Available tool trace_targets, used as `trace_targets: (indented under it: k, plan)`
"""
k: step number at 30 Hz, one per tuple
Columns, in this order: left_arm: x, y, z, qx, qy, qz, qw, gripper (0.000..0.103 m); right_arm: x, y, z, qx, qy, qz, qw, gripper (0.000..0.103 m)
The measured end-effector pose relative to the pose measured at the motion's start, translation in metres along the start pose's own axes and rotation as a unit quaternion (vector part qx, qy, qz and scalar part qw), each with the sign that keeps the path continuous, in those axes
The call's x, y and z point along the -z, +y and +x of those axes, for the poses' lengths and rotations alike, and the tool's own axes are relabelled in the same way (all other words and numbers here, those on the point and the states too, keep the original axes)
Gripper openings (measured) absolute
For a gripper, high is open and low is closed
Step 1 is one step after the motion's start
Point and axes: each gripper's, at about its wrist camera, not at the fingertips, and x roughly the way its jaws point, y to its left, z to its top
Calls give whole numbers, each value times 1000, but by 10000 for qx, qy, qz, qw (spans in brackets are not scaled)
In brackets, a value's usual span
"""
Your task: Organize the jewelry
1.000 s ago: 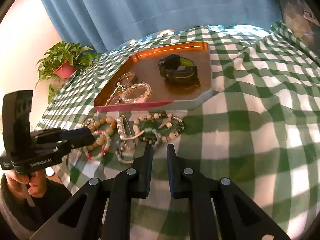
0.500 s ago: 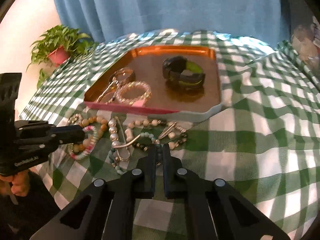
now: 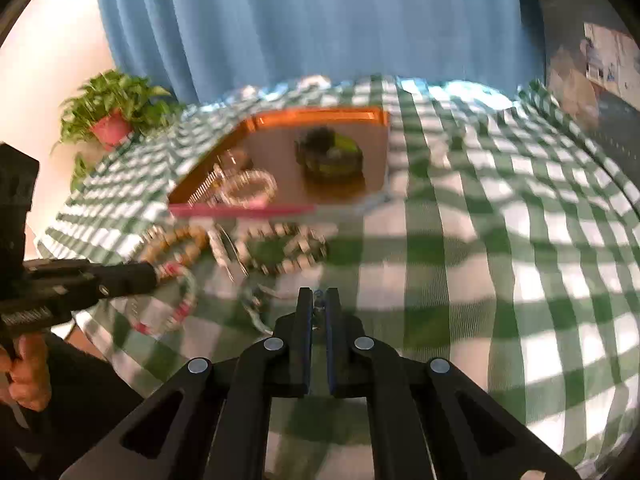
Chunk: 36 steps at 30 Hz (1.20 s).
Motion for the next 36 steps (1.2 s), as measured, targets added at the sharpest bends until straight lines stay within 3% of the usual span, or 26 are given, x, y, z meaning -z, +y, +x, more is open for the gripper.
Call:
trace_targets:
  k: [6, 9, 18, 20, 22, 30, 36]
  plan:
    - [1, 0, 6, -410, -118, 44, 9991, 8, 5, -3, 3, -93, 152, -53, 9998, 6]
    - [0, 2, 8, -489, -190, 59, 9986, 8, 3, 2, 7, 141, 139, -352, 9992, 9]
    - [-1, -4, 12, -714, -336, 292, 9965, 9, 1, 14, 19, 319, 226, -878, 9954, 14]
    - [-2, -2, 12, -687, -330, 149, 9970, 6, 2, 17, 19, 368, 226, -978, 9943, 4]
    - [-3, 0, 11, -615, -311, 112, 9976, 6, 0, 17, 19, 335, 240, -926, 9949, 4]
    - [-10, -6, -10, -646, -800, -35, 9947, 6, -11, 14, -9, 487, -241, -605, 9967, 4]
    - [-14, -19, -33, -786, -956, -162, 9922, 6, -21, 28, -40, 552, -641, -708, 9939, 5]
